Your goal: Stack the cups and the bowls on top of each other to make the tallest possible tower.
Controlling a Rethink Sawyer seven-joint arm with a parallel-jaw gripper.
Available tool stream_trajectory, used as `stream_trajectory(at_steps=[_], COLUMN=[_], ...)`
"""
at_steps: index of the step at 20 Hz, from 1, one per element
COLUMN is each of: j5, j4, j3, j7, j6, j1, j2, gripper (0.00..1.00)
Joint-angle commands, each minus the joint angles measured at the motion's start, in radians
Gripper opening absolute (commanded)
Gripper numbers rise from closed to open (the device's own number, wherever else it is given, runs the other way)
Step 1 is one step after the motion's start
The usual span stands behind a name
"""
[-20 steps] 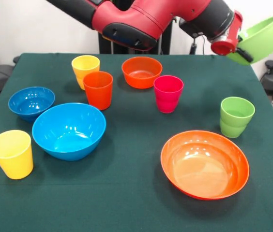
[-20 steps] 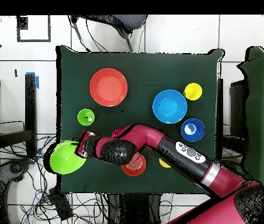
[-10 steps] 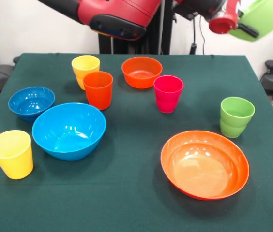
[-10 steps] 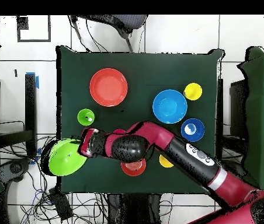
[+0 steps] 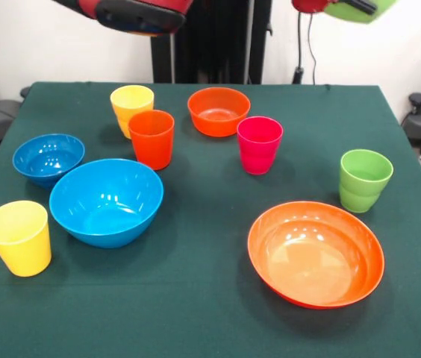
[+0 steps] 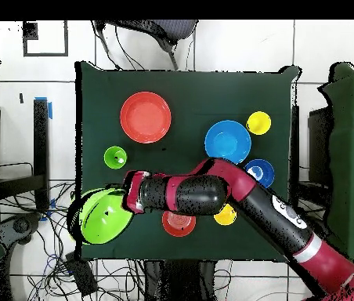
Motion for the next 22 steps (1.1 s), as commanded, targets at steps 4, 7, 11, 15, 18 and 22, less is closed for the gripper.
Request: stream_trajectory(at_steps=[4, 7, 11, 15, 18, 22], j5=[0.062, 0.045, 0.065, 0.058, 0.047, 0.047], j4=[-0.07, -0.099, -0.128, -0.159, -0.179, -0.194], j3=[0.042, 0.062, 0.083, 0.079, 0.078, 0.097], j7=[-0.401, -0.433, -0.448, -0.472, -0.493, -0.511], j6=[0.218, 0.203, 0.185, 0.198, 0.196, 0.176], j1=[-0.009, -0.011, -0.009, -0.005, -0.005, -0.006], j2=[0.052, 0.052, 0.093, 0.087, 0.086, 0.097], gripper=[0.0, 0.0, 0.0, 0.0, 0.0, 0.0])
